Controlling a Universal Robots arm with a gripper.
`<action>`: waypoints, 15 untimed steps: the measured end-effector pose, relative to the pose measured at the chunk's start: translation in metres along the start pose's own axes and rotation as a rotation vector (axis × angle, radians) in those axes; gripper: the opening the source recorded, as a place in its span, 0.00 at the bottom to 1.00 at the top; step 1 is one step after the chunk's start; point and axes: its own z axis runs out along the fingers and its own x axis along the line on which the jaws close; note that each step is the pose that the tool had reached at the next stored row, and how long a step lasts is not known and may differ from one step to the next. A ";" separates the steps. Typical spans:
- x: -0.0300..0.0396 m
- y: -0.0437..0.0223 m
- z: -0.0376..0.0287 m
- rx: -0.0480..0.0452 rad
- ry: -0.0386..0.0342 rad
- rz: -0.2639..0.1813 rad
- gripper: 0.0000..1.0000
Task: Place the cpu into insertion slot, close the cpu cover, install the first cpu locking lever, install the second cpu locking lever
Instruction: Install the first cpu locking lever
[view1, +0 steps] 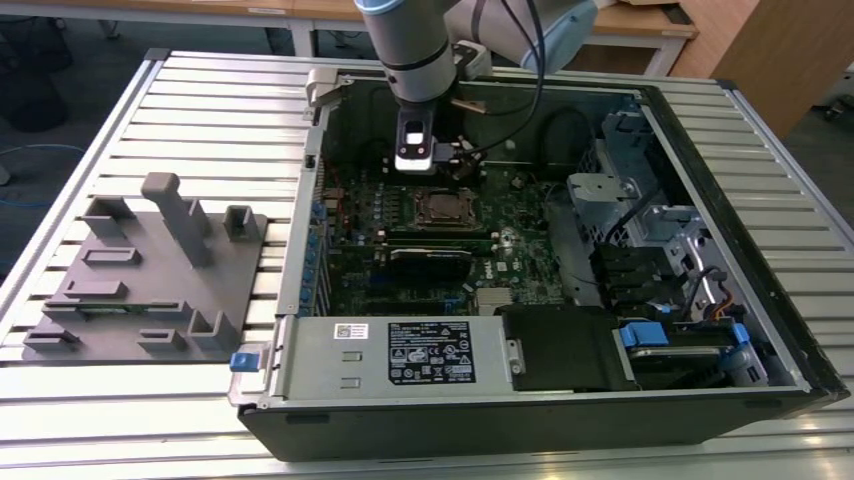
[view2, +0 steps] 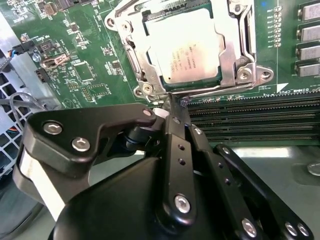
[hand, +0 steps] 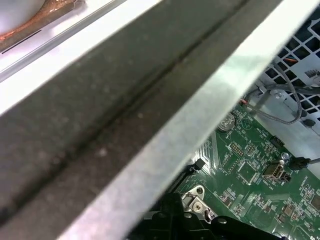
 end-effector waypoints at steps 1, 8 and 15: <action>-0.0001 0.0001 -0.0003 -0.0001 -0.0001 0.000 0.10; -0.0008 0.0012 -0.0040 0.0000 -0.0002 0.001 0.10; -0.0027 0.0038 -0.0130 0.0003 -0.0006 0.002 0.10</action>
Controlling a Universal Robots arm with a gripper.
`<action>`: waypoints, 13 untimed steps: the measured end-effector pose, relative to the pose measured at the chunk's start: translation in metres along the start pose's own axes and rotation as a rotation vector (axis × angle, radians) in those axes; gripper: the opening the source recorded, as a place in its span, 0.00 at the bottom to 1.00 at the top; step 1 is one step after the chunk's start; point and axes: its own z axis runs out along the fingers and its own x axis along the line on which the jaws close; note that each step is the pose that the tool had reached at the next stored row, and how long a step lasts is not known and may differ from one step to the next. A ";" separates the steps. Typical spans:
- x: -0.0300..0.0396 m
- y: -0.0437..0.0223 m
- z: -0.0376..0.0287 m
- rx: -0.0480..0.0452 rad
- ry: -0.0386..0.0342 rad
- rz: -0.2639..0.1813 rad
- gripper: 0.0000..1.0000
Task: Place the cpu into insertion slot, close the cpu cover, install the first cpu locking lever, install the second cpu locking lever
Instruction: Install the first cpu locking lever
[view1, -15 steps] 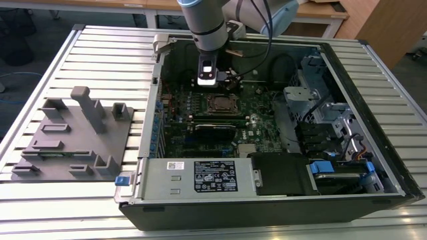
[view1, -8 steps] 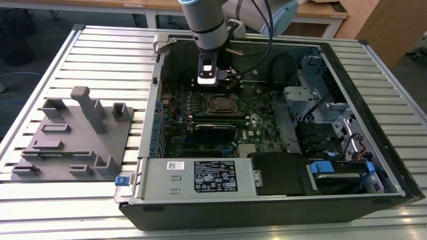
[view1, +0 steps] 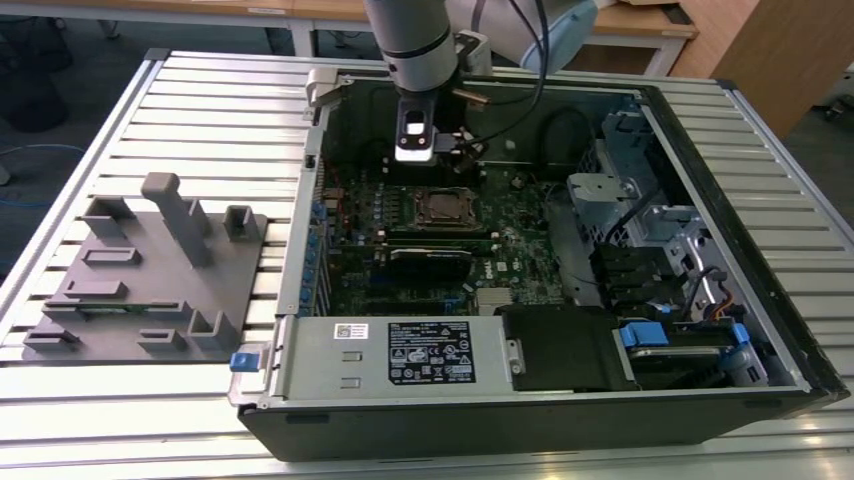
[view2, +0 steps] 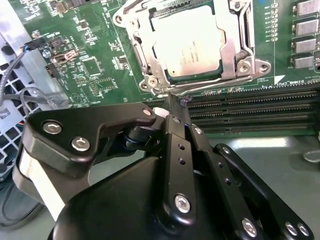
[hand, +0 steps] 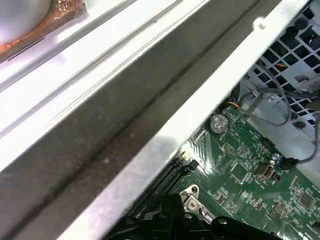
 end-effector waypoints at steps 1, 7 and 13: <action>-0.0004 0.0005 -0.0018 0.0000 -0.0001 0.000 0.10; -0.0027 0.0038 -0.0133 0.0004 -0.0005 0.002 0.10; -0.0047 0.0065 -0.0222 0.0007 -0.0007 0.003 0.10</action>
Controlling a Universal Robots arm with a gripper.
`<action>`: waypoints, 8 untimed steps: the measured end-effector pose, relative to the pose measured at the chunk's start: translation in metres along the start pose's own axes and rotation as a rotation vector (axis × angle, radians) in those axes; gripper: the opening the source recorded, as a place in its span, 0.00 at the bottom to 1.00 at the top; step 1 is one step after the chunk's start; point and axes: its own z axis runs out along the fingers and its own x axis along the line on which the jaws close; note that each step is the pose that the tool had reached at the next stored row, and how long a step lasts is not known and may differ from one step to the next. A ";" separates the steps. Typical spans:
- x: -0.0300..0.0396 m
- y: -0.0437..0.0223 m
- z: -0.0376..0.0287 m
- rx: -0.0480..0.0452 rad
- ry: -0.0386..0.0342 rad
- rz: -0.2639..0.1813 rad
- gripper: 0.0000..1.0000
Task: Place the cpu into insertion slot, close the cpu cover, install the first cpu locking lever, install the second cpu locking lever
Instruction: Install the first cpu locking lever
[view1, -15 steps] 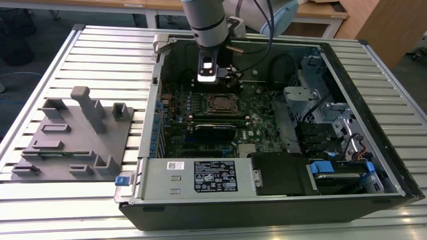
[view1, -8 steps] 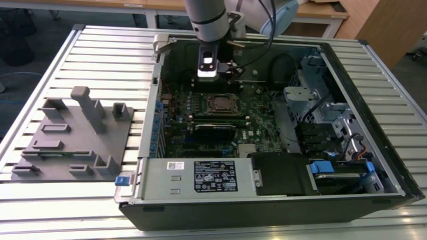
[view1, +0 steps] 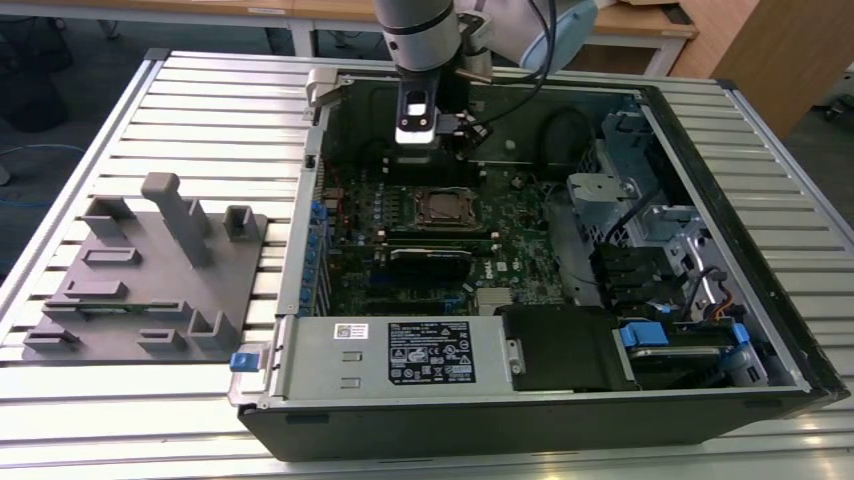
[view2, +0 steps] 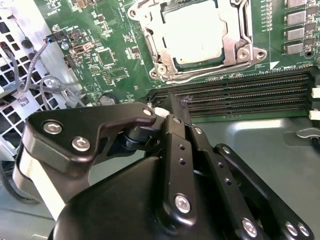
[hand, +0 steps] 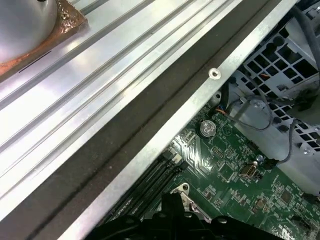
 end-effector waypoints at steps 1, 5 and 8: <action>0.0000 0.0000 0.0000 0.0000 0.0000 0.000 0.10; -0.0008 -0.0004 -0.0001 -0.0015 0.0020 0.001 0.10; -0.0037 -0.0031 -0.0002 -0.0097 0.0111 0.005 0.10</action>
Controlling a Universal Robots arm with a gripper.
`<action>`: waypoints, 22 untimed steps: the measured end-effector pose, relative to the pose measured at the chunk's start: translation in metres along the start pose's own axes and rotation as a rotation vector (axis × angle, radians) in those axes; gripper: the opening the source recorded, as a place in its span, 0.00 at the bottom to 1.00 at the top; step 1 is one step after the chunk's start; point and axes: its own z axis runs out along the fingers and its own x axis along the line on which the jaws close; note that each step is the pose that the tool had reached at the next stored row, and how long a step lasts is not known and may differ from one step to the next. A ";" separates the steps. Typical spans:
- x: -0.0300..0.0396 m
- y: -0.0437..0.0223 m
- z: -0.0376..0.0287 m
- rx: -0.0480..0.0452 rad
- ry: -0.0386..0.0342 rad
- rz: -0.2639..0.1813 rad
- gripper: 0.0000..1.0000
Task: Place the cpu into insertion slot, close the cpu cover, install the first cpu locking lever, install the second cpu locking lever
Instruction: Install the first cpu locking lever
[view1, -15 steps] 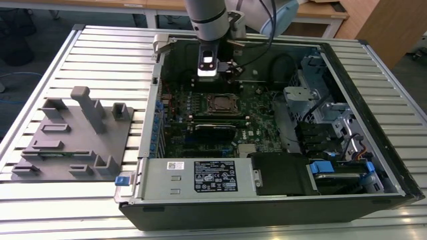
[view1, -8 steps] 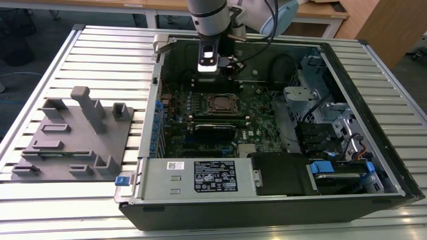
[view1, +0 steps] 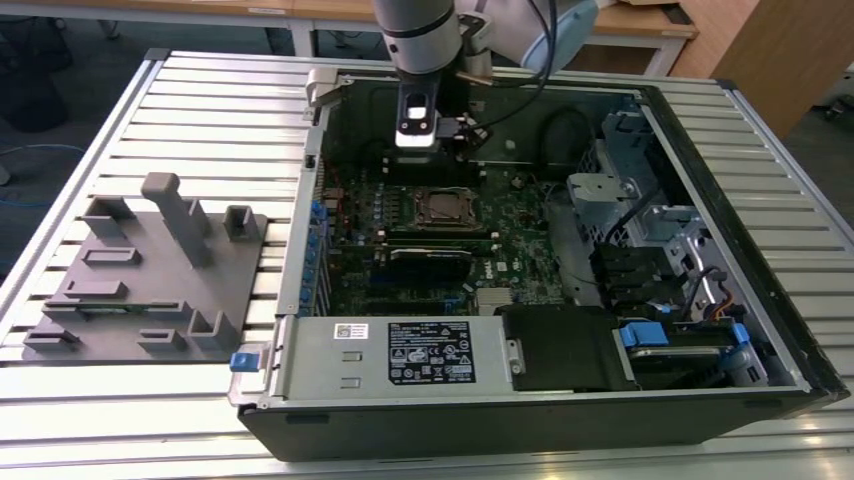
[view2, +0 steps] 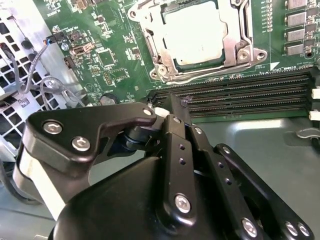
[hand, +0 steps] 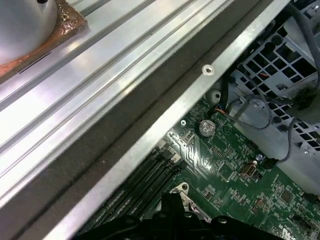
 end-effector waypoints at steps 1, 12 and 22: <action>-0.0010 -0.0008 -0.0001 -0.0014 0.0019 0.001 0.10; -0.0060 -0.0023 0.0012 0.0512 0.0510 0.011 0.10; -0.0091 0.0010 0.0035 0.1294 0.1194 0.020 0.10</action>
